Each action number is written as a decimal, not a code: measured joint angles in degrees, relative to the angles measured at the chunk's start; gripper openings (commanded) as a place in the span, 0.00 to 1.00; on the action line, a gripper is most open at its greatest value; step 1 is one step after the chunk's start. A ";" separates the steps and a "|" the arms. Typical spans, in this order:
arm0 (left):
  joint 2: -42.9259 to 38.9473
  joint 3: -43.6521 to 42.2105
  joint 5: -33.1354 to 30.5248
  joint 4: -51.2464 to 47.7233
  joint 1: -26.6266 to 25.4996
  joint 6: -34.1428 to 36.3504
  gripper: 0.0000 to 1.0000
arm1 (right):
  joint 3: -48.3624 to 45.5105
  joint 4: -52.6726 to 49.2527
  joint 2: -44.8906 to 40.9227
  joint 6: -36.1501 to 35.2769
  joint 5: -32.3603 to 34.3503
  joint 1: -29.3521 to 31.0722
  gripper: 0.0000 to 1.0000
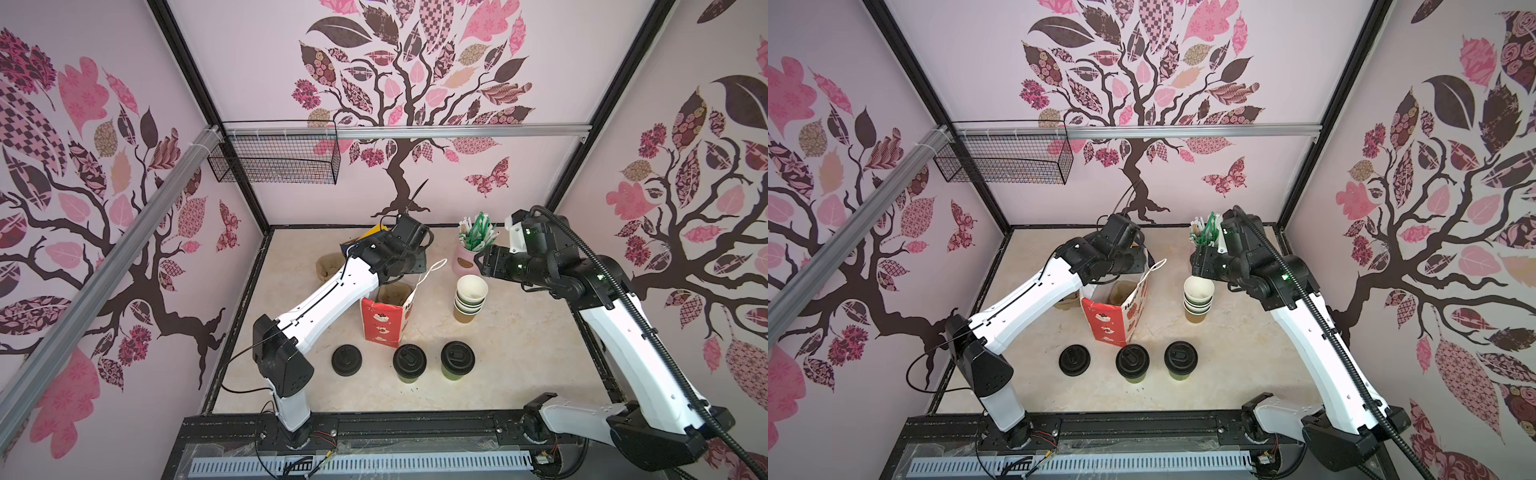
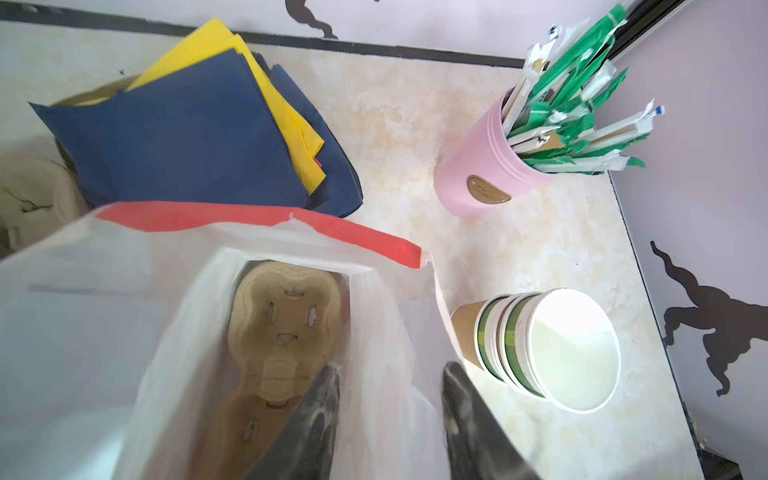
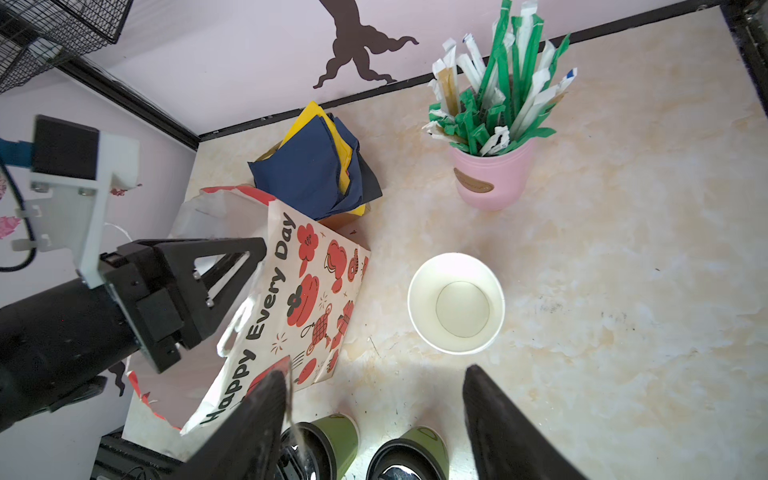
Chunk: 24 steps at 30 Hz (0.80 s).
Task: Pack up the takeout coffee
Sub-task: 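Open the left gripper and raise it out of the bag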
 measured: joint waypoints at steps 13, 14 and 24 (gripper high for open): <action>-16.74 2.71 3.15 -3.32 12.17 8.59 0.77 | 4.13 0.57 5.60 -0.22 -10.25 0.04 0.75; -17.70 2.93 3.17 -4.28 13.20 8.66 0.80 | 4.44 0.74 6.16 -0.04 -11.45 0.22 0.75; -20.50 -10.32 24.02 -10.71 27.52 8.41 0.91 | 4.57 2.89 12.79 4.50 -13.16 10.12 0.76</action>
